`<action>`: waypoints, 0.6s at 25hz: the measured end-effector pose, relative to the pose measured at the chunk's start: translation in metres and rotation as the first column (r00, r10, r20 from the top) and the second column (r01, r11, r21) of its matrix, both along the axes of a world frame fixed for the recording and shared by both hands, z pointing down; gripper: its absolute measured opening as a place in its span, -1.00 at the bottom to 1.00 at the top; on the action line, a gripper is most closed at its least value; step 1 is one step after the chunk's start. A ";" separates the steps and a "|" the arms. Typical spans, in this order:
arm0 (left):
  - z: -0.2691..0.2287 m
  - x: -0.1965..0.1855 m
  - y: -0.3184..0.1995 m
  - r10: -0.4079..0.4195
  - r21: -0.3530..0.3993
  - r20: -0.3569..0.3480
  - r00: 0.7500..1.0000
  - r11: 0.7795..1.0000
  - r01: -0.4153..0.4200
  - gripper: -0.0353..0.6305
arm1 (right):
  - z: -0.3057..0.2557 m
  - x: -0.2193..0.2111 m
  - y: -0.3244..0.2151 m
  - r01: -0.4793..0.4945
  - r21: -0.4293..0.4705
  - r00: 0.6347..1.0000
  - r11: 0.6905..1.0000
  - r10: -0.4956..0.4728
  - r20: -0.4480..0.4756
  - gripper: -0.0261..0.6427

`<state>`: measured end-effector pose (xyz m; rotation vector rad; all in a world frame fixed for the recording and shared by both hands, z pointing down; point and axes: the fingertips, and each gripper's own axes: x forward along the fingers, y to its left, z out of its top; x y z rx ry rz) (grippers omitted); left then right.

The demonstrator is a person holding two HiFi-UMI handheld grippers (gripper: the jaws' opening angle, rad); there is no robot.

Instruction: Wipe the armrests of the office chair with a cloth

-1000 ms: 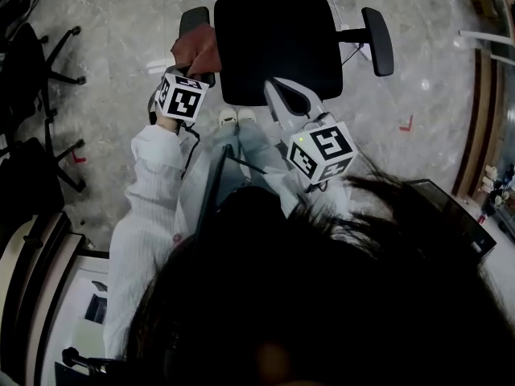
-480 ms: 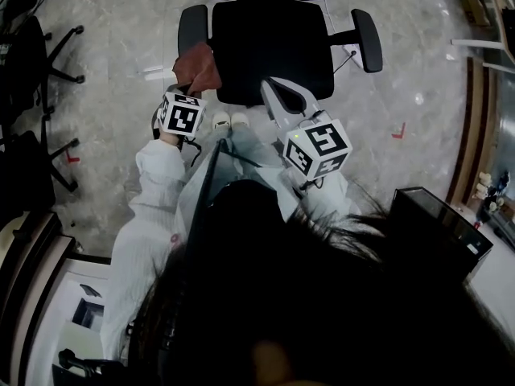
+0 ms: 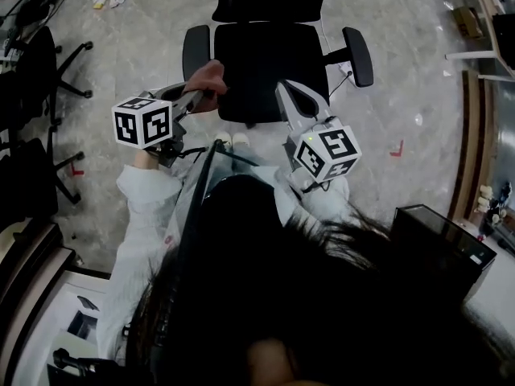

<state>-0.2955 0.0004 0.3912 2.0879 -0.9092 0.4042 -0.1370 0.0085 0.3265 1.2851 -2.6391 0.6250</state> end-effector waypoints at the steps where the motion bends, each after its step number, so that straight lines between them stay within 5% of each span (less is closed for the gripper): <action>1: -0.021 0.003 -0.001 0.025 0.019 -0.027 0.999 1.000 -0.025 -0.82 | -0.008 0.000 -0.001 0.011 0.024 1.000 1.000 -0.011 0.013 -0.92; 4: -0.075 0.010 -0.003 0.103 0.085 -0.034 0.994 0.991 -0.100 -0.82 | -0.038 -0.004 0.001 0.057 0.116 0.997 0.992 -0.062 0.040 -0.92; 7: -0.112 0.021 -0.006 0.141 0.164 0.048 0.989 0.975 -0.147 -0.82 | -0.070 -0.010 0.007 0.118 0.228 0.993 0.966 -0.121 0.000 -0.92; 13: -0.147 0.040 -0.011 0.183 0.249 0.116 0.976 0.946 -0.207 -0.82 | -0.117 -0.040 0.013 0.284 0.378 0.959 0.881 -0.255 -0.127 -0.92; 15: -0.152 0.042 -0.014 0.187 0.260 0.122 0.975 0.942 -0.213 -0.82 | -0.125 -0.052 0.015 0.357 0.394 0.934 0.847 -0.314 -0.173 -0.73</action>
